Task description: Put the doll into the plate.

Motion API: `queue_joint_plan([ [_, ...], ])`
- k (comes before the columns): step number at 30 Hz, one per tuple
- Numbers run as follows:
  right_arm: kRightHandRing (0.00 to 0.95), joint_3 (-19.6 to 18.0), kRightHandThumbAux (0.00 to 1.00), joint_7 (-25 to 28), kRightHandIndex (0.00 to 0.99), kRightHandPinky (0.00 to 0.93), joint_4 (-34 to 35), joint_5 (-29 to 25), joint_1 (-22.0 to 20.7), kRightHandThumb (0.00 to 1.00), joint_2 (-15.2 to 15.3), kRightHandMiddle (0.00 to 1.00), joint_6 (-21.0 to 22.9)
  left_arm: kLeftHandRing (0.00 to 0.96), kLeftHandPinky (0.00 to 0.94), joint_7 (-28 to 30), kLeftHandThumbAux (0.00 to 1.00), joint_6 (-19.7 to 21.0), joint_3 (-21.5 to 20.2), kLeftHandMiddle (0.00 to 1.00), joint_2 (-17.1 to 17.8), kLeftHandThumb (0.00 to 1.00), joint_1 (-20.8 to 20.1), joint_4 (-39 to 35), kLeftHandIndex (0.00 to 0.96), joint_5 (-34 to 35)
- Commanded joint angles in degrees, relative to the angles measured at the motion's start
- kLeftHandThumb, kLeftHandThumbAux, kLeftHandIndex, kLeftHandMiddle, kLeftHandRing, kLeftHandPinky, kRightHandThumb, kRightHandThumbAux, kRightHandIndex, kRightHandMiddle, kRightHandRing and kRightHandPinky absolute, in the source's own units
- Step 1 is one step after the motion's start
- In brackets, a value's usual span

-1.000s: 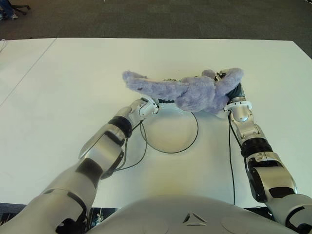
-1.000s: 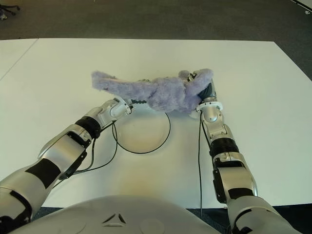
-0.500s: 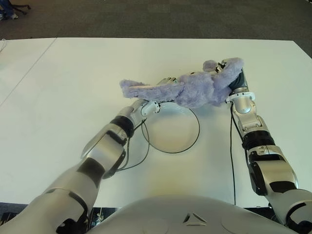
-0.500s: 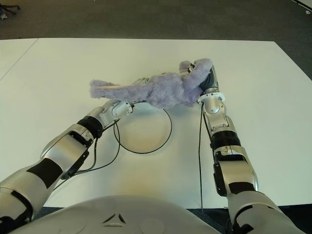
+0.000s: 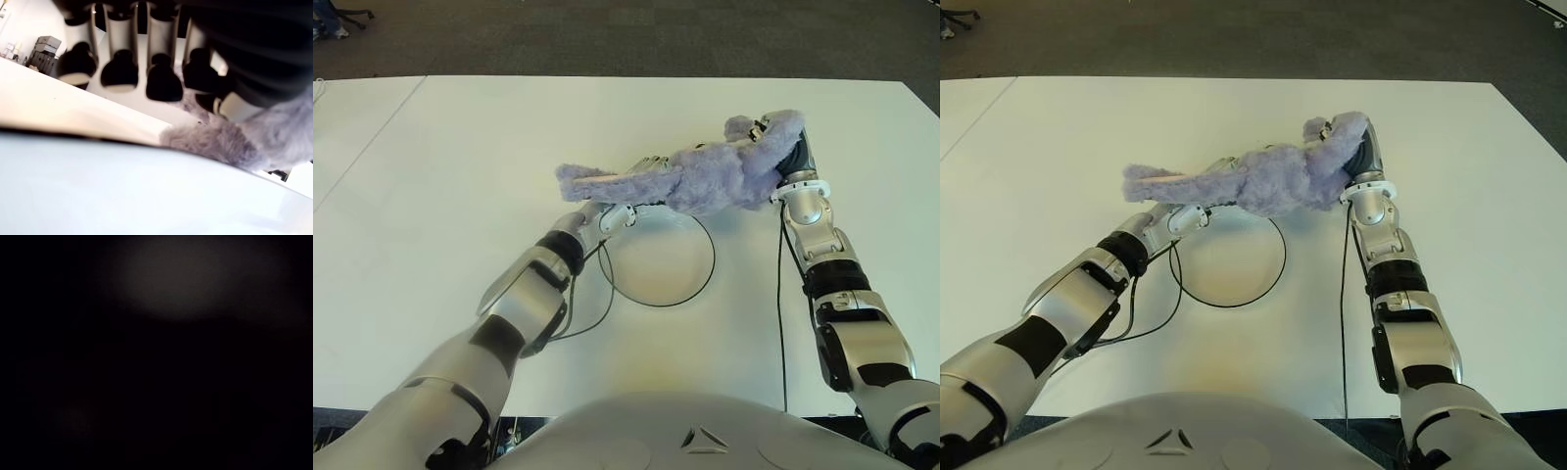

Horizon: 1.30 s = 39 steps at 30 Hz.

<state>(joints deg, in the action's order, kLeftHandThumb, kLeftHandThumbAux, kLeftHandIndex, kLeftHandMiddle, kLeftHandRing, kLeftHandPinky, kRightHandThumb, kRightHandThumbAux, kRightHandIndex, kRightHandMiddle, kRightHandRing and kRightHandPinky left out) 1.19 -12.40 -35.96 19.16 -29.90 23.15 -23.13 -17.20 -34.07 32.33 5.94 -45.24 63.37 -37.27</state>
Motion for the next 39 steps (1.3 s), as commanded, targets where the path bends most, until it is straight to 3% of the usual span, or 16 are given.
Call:
queue_joint_plan([
  [1,0.840,0.0,0.678,-0.5,0.700,0.854,1.0,0.6,-2.0,0.728,0.1,0.837,1.1,0.848,0.872,0.5,0.593,1.3,0.7,0.838,0.7,0.603,-0.1,0.3,0.704,-1.5],
  [7,0.841,-0.3,0.676,-0.7,0.701,0.852,2.6,0.3,-2.1,0.727,-0.1,0.838,0.4,0.819,0.790,-0.1,0.594,1.9,0.2,0.814,1.7,0.505,0.0,0.2,0.683,-1.3],
  [13,0.845,-0.2,0.676,-0.2,0.707,0.857,9.6,0.3,-1.5,0.724,-1.4,0.842,2.5,0.774,0.715,-1.0,0.620,2.0,-2.2,0.788,2.9,0.541,0.2,0.7,0.681,0.6],
  [19,0.865,0.1,0.680,-0.8,0.728,0.881,12.1,1.4,-2.6,0.715,-1.7,0.858,1.3,0.787,0.755,-2.4,0.649,2.2,-5.7,0.798,4.3,0.592,-1.7,2.9,0.690,2.7],
  [21,0.864,0.0,0.681,-0.6,0.730,0.876,12.5,1.3,-2.9,0.713,-1.7,0.859,1.1,0.808,0.803,-2.8,0.641,2.4,-5.9,0.816,4.8,0.584,-2.3,3.4,0.705,2.5],
  [25,0.863,-0.5,0.682,0.0,0.730,0.872,13.0,0.5,-3.6,0.713,-1.5,0.858,0.2,0.812,0.794,-2.6,0.621,2.5,-6.5,0.820,6.5,0.555,-3.0,4.0,0.706,2.6],
  [28,0.865,-0.9,0.680,0.3,0.729,0.875,13.0,-0.2,-4.3,0.726,-1.3,0.857,-0.4,0.754,0.679,-1.5,0.560,2.0,-7.7,0.760,9.1,0.505,-3.3,4.6,0.528,3.3],
  [29,0.865,-1.0,0.679,0.2,0.729,0.875,13.0,-0.3,-4.5,0.727,-1.3,0.857,-0.7,0.749,0.670,-1.3,0.557,2.0,-8.1,0.755,9.8,0.503,-3.4,4.8,0.513,3.4],
  [30,0.865,-1.1,0.679,0.2,0.729,0.875,12.9,-0.3,-4.6,0.726,-1.3,0.857,-0.9,0.701,0.605,-1.3,0.659,1.9,-8.3,0.721,10.3,0.647,-3.5,5.0,0.448,3.5],
  [35,0.864,-1.4,0.678,0.1,0.733,0.871,13.2,-0.5,-4.8,0.722,-1.5,0.854,-1.7,0.557,0.482,-4.4,0.702,4.4,-8.6,0.577,12.3,0.683,-4.0,6.4,0.411,2.6],
  [36,0.864,-1.5,0.677,0.2,0.735,0.871,13.5,-0.6,-4.7,0.737,-1.6,0.855,-1.7,0.480,0.420,-4.9,0.706,4.7,-8.7,0.486,12.7,0.679,-4.0,6.7,0.405,2.4],
  [37,0.864,-1.5,0.677,0.3,0.735,0.871,13.7,-0.7,-4.6,0.742,-1.7,0.855,-1.6,0.460,0.404,-5.2,0.707,4.9,-8.8,0.462,13.2,0.678,-4.0,7.0,0.404,2.4],
  [39,0.864,-1.6,0.676,0.4,0.736,0.873,14.1,-0.7,-4.4,0.750,-1.8,0.856,-1.3,0.411,0.357,-5.7,0.545,5.4,-8.9,0.411,13.9,0.382,-4.0,7.6,0.221,2.3],
])
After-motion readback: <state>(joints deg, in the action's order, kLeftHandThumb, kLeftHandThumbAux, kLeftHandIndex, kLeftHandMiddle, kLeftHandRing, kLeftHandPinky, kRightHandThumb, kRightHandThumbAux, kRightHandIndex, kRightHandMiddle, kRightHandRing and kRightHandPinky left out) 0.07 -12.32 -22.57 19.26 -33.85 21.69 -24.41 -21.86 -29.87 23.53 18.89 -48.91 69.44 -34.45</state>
